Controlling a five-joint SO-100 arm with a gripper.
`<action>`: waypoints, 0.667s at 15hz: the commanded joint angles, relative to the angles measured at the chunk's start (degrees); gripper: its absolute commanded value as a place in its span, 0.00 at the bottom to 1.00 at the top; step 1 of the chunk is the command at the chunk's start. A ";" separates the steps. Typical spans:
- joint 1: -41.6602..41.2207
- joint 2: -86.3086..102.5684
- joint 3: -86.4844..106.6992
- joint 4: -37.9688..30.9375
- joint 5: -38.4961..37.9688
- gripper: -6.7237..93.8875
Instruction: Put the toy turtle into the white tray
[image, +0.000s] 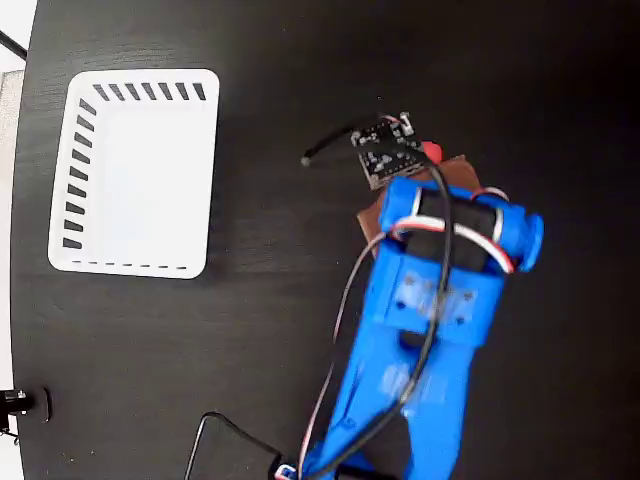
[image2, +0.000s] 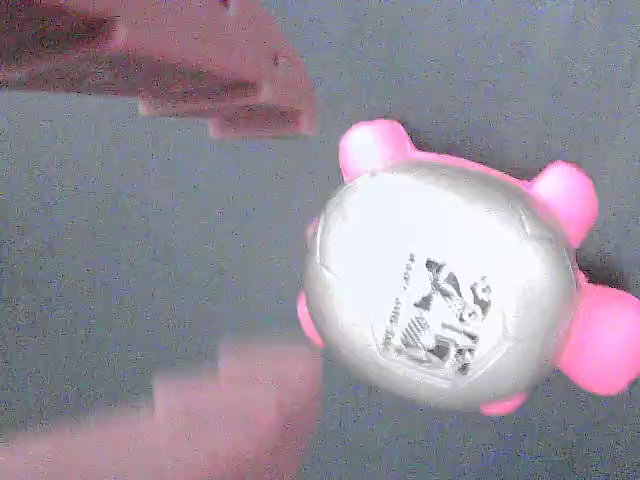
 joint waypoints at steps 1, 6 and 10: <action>1.93 -0.18 -3.08 0.44 0.70 0.45; 1.49 -5.54 -5.27 4.13 1.05 0.60; 0.88 -8.44 -5.54 4.22 4.22 0.68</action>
